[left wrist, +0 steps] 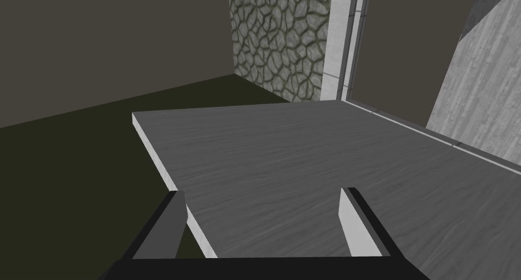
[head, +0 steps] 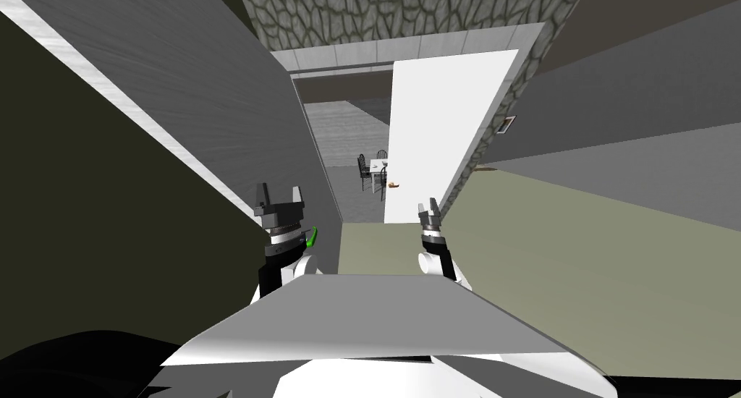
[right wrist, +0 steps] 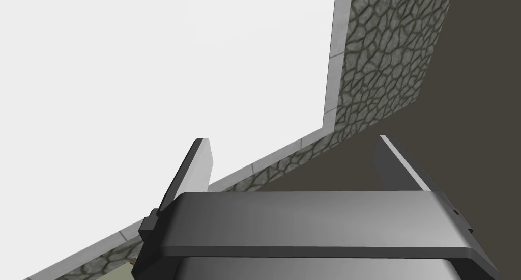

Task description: Pull the door open

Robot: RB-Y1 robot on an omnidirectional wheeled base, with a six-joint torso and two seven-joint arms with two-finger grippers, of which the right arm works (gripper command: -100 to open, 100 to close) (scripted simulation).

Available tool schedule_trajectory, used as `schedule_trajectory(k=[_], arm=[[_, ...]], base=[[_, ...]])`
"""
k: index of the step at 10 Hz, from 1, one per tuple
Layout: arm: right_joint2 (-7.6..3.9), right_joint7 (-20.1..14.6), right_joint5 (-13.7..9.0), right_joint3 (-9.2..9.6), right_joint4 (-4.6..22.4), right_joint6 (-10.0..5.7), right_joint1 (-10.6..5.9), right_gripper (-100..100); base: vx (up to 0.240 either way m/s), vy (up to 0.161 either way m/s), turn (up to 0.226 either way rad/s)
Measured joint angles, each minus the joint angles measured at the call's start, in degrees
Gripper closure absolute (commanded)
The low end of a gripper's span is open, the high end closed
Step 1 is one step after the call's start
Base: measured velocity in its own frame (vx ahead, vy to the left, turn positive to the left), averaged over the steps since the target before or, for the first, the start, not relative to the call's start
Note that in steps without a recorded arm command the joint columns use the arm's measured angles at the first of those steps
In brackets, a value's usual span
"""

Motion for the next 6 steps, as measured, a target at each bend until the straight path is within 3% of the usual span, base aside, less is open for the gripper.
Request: schedule_trajectory(k=[6], arm=[[-1.19,0.07,-1.45,0.33,9.06,-0.87,-3.23,-100]], base=[[0.094,-0.007,0.052]])
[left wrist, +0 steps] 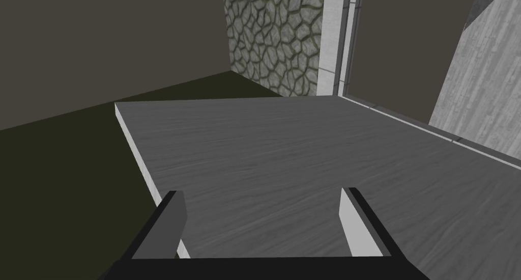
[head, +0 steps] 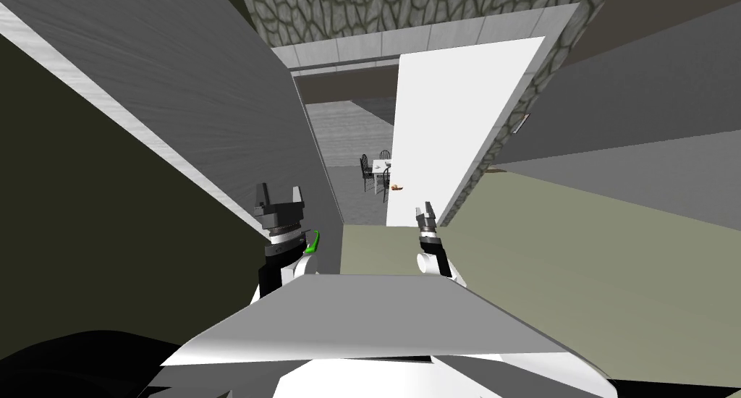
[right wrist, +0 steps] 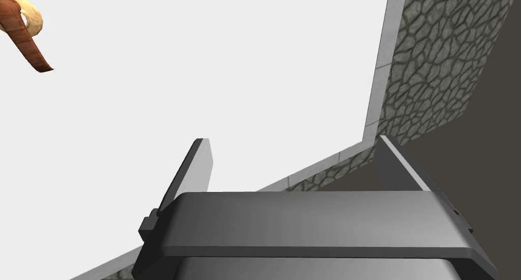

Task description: Pull the door open

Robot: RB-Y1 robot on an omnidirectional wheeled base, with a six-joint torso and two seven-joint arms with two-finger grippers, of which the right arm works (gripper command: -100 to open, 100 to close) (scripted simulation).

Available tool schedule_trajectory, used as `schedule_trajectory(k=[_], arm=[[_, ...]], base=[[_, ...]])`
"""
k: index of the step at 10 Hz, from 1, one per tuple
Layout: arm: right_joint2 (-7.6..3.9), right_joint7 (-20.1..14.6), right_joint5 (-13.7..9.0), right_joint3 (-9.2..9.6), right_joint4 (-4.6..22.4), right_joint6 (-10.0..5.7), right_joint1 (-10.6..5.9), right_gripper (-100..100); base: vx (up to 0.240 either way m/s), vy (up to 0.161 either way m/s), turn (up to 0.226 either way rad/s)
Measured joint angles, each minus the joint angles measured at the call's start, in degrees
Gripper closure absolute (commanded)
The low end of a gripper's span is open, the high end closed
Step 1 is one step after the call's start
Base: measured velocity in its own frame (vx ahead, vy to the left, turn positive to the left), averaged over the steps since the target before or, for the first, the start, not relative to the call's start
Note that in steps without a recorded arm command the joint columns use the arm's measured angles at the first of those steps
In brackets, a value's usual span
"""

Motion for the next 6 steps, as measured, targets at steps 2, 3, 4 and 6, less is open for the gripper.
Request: schedule_trajectory(k=[2,3,4,6], arm=[[-0.32,-0.11,-0.32,0.0,2.24,-0.34,-0.72,-100],[-0.52,-0.16,-0.54,0.02,4.12,-0.74,-1.43,-100],[-0.75,-0.21,-0.79,0.07,5.85,-1.1,-1.95,-100],[-1.19,-0.25,-1.35,0.08,9.11,-1.39,-3.14,-100]], base=[[0.062,0.001,0.043],[0.078,-0.005,0.058],[0.096,-0.008,0.063],[0.117,-0.011,0.053]])
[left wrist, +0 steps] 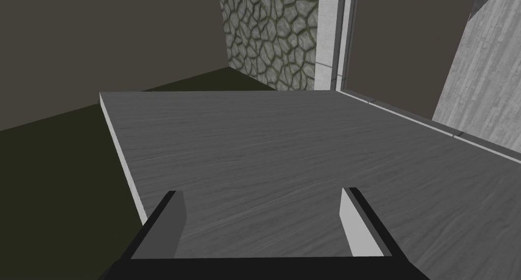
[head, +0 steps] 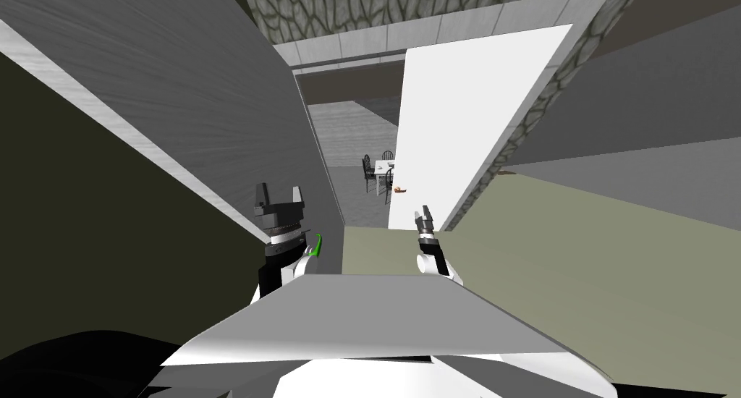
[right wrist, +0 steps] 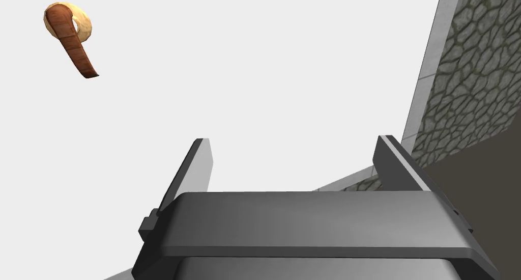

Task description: Pull the door open

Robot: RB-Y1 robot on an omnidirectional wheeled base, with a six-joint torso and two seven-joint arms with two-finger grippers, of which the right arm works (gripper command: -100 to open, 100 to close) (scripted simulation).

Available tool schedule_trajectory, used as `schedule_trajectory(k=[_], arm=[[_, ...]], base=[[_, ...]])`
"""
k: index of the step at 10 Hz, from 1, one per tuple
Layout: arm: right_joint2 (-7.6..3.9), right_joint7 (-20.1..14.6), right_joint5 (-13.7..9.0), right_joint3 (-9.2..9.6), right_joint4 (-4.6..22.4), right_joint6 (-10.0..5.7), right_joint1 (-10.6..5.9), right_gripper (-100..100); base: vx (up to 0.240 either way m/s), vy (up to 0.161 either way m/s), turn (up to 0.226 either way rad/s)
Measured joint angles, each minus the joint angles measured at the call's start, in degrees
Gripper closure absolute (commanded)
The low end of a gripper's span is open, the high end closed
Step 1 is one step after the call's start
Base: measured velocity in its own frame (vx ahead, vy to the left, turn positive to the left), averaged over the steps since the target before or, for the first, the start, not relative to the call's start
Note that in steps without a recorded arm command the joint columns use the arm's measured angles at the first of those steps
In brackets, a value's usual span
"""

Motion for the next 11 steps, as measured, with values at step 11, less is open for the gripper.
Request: schedule_trajectory(k=[11], arm=[[-2.31,-0.65,-2.67,0.15,17.57,-2.59,-6.11,-100]], base=[[0.088,-0.015,0.051]])
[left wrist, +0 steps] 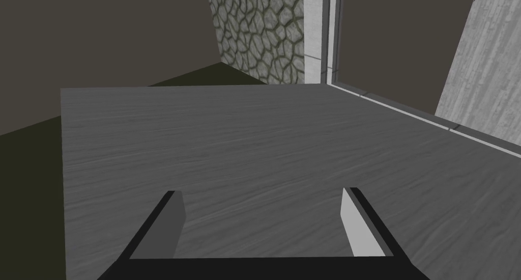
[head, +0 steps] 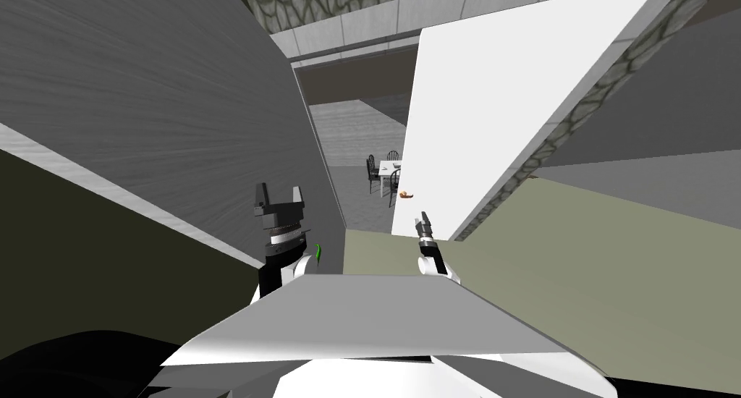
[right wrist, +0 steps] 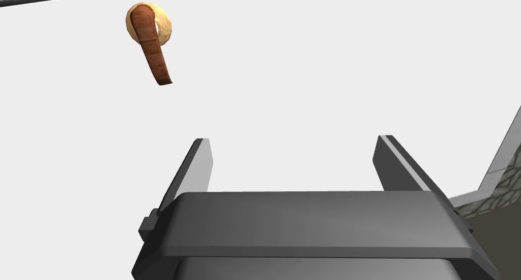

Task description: Pull the door open

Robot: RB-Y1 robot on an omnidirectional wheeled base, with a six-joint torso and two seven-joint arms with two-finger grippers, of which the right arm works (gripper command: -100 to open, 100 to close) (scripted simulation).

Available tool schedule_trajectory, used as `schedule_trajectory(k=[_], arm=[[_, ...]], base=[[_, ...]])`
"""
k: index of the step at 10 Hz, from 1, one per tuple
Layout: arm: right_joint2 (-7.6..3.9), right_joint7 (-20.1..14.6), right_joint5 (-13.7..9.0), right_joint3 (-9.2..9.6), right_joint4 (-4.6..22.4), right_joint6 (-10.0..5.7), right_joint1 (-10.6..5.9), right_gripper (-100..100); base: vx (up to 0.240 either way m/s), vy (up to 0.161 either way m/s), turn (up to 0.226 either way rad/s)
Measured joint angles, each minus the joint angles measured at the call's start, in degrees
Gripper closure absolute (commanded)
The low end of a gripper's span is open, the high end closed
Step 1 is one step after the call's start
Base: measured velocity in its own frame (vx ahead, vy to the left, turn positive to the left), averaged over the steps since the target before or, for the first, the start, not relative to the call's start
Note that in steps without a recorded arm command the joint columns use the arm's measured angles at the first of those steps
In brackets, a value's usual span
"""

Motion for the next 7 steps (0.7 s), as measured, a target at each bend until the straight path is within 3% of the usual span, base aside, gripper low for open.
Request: schedule_trajectory(k=[7], arm=[[-1.1,-0.2,-1.63,0.18,10.78,-1.52,-3.69,-100]], base=[[0.097,-0.013,0.048]])
